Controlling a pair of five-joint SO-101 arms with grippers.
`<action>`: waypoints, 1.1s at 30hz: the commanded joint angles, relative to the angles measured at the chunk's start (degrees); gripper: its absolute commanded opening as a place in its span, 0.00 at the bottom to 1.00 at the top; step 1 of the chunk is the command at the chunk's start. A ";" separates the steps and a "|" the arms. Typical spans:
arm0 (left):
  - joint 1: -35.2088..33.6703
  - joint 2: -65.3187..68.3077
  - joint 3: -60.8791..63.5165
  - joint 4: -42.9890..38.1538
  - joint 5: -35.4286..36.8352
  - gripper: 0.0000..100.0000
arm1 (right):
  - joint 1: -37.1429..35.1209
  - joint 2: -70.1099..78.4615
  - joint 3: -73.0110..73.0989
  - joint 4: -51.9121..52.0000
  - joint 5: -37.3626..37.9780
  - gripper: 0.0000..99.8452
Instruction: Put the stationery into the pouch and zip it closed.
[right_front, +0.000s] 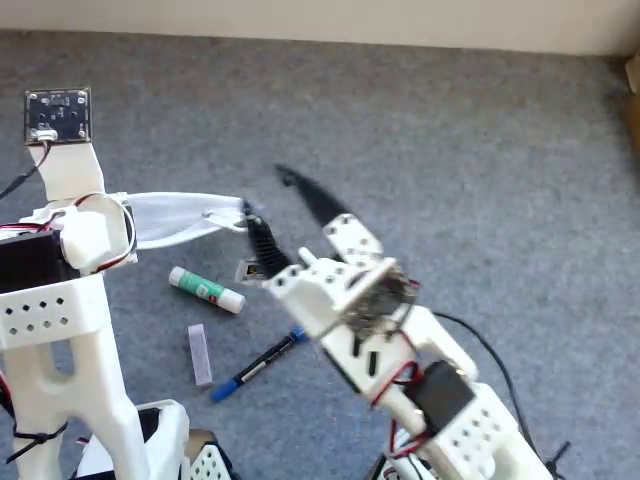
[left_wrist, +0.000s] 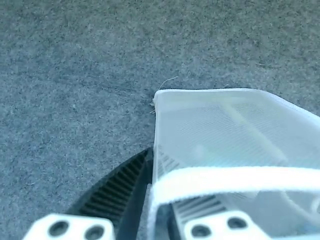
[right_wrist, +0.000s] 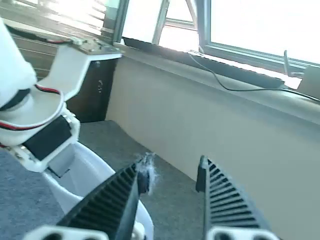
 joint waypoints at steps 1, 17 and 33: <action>1.27 0.92 -1.54 0.35 0.70 0.01 | 4.70 -5.85 -0.22 5.05 0.62 0.16; 0.84 0.84 -1.63 0.70 0.70 0.01 | 17.01 -9.71 0.22 30.46 0.53 0.16; -7.78 0.84 -2.24 0.35 -0.88 0.01 | 15.69 -2.59 0.22 36.53 0.62 0.16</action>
